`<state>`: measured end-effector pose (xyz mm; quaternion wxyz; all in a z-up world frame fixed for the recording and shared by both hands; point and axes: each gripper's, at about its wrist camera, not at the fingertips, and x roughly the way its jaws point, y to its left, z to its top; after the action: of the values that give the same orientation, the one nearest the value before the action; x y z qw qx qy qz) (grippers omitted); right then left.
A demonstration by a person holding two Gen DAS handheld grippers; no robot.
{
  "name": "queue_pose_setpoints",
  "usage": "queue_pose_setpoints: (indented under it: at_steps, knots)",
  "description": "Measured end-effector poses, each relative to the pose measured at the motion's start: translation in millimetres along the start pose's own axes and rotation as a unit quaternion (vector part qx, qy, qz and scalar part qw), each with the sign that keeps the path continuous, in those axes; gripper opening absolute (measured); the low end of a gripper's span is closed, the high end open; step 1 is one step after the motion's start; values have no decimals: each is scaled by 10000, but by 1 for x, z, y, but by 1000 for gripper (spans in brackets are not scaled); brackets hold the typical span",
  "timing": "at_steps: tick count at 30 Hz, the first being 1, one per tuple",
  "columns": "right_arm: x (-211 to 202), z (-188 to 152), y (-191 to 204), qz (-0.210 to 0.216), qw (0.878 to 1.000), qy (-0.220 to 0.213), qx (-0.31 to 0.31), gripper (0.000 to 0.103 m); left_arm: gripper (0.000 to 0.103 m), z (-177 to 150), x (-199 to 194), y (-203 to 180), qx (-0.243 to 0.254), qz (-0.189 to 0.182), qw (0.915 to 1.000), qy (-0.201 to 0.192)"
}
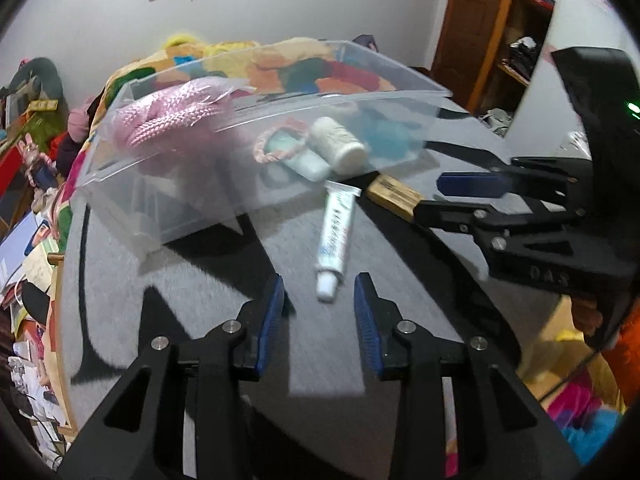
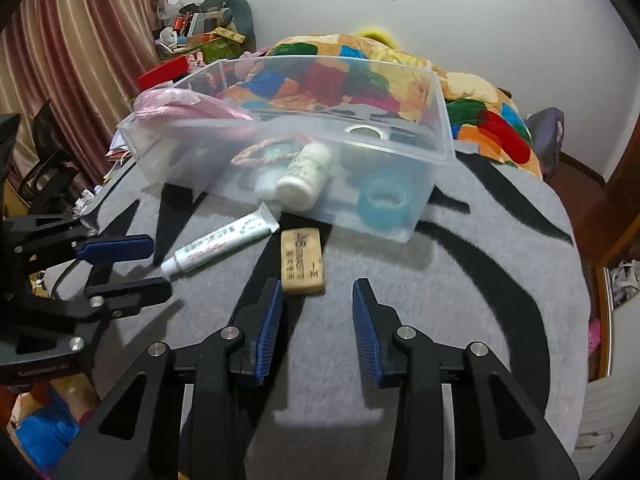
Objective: Organize objects
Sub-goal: 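Grasp the toothpaste tube with left tool while right tool grasps tan eraser, then drop the toothpaste into the box with left tool while right drops the eraser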
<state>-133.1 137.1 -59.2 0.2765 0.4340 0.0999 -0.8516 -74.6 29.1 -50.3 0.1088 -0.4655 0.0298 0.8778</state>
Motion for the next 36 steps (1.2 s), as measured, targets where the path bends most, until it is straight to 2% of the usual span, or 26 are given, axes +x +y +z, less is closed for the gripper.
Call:
queue_pose_setpoints:
  at_steps: [3, 8, 10, 11, 12, 13, 19, 24, 32, 36]
  knots:
    - [11, 9, 2, 1, 10000, 62, -45, 33, 36, 10, 14, 0, -19, -21, 10000, 92]
    - [26, 15, 6, -13, 9999, 140, -78, 32, 35, 19, 23, -5, 121, 106, 9999, -7]
    - [26, 15, 6, -60, 9999, 84, -76, 29, 27, 19, 24, -6, 104, 123, 9998, -96]
    - [25, 15, 5, -31, 10000, 70, -46, 22, 23, 17, 22, -6, 83, 120, 9998, -148]
    - [23, 14, 5, -19, 10000, 54, -28, 22, 16, 15, 21, -7, 79, 127, 9997, -182]
    - [21, 12, 4, -10, 10000, 36, -27, 22, 15, 14, 20, -8, 73, 130, 9997, -199]
    - [2, -2, 3, 83, 9998, -142, 102, 22, 15, 0, 4, -6, -148, -45, 9995, -268]
    - [-23, -5, 4, 140, 9987, -427, 249, 22, 15, 2, -20, -4, -306, -81, 9981, -536]
    - [-61, 20, 6, 129, 9941, -1046, 239, 22, 15, 23, -65, 6, -364, 30, 9924, -1175]
    - [-67, 38, 8, 59, 9921, -1232, 208, 22, 15, 44, -72, 10, -419, 61, 9900, -1344]
